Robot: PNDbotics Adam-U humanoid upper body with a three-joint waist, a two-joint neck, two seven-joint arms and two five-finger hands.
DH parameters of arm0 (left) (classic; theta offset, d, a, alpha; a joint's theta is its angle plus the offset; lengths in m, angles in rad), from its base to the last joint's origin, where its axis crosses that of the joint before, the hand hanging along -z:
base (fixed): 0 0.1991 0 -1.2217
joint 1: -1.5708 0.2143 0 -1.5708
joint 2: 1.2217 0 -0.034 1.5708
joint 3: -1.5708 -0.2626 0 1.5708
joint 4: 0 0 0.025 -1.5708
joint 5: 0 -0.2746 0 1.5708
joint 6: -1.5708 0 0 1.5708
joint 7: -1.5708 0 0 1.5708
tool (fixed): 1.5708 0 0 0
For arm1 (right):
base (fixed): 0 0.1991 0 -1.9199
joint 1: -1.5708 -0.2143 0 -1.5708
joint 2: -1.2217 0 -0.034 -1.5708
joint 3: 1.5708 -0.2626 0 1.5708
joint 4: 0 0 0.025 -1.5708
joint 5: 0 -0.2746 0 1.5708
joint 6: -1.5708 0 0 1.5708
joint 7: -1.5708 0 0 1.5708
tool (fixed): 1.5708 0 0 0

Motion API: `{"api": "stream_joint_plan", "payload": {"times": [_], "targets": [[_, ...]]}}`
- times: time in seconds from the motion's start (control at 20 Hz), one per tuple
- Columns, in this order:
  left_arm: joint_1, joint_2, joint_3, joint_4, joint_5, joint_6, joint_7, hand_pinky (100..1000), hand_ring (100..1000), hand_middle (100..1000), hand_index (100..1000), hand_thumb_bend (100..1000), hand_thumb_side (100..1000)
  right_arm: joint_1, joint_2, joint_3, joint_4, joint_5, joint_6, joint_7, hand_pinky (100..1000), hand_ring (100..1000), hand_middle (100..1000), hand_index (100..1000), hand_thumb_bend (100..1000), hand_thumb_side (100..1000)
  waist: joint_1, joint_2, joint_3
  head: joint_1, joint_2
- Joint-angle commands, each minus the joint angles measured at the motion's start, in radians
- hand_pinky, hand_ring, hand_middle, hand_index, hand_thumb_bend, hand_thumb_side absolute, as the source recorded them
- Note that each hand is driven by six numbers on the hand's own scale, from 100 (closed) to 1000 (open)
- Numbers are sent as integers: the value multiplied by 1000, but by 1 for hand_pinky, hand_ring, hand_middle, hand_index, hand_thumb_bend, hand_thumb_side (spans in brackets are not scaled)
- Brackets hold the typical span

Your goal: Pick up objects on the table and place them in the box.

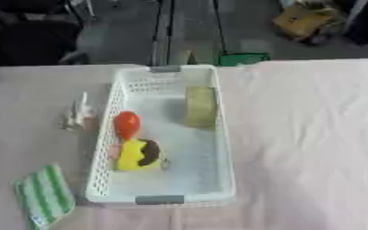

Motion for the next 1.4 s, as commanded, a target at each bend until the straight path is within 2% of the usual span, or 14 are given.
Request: {"api": "stream_joint_plan", "payload": {"times": [0.05,0.4,0.5,0.55,0.6,0.65,0.7,0.85,1.0,1.05,1.3,1.4], "targets": [[-1,21,13,-15,-12,-10,2,1000,970,908,955,100,1000,0,-36,-6,-16,6,4,-4,877,933,865,834,100,1000,0,-9,2,4,-16],[7,27,13,-15,-42,-23,-2,1000,973,915,960,100,1000,13,-35,-1,-16,13,17,-4,876,934,869,838,100,1000,2,9,6,2,-25],[12,32,13,-15,-56,-24,-10,1000,974,918,962,128,1000,17,-35,0,-16,16,19,-4,875,935,870,838,100,1000,4,15,5,3,-30],[17,39,14,-15,-69,-24,-18,1000,972,925,966,192,1000,19,-36,0,-16,18,20,-4,875,935,869,837,100,1000,5,17,6,1,-31],[22,46,15,-15,-84,-23,-27,1000,972,925,966,192,1000,21,-36,0,-16,20,22,-4,875,935,869,837,100,1000,5,19,7,0,-31],[29,56,15,-15,-101,-21,-38,1000,976,931,966,268,1000,23,-37,1,-16,21,23,-4,874,935,869,837,100,1000,6,21,8,-1,-30],[38,67,16,-15,-124,-19,-52,1000,976,931,966,268,1000,26,-37,0,-16,23,25,-4,874,935,869,837,100,1000,7,22,10,-2,-29],[70,110,14,-15,-187,-10,-99,1000,991,947,981,353,1000,35,-39,-2,-16,27,30,-4,874,934,868,836,100,1000,9,24,15,-2,-33],[111,165,12,-15,-257,4,-171,1000,998,957,990,350,1000,44,-42,-4,-16,30,36,-4,873,934,868,836,100,1000,12,22,22,-1,-36],[124,185,9,-15,-278,8,-200,1000,1000,989,1000,323,1000,47,-44,-5,-16,31,37,-4,873,934,868,835,100,1000,13,21,25,0,-40],[178,294,-8,-15,-406,15,-419,1000,1000,1000,1000,304,1000,56,-51,-7,-16,33,43,-4,873,934,867,834,100,1000,20,15,33,6,-67],[184,329,-12,-15,-451,13,-498,1000,1000,1000,1000,337,1000,57,-53,-7,-16,33,44,-4,873,934,867,834,100,1000,22,14,35,6,-68]]}}
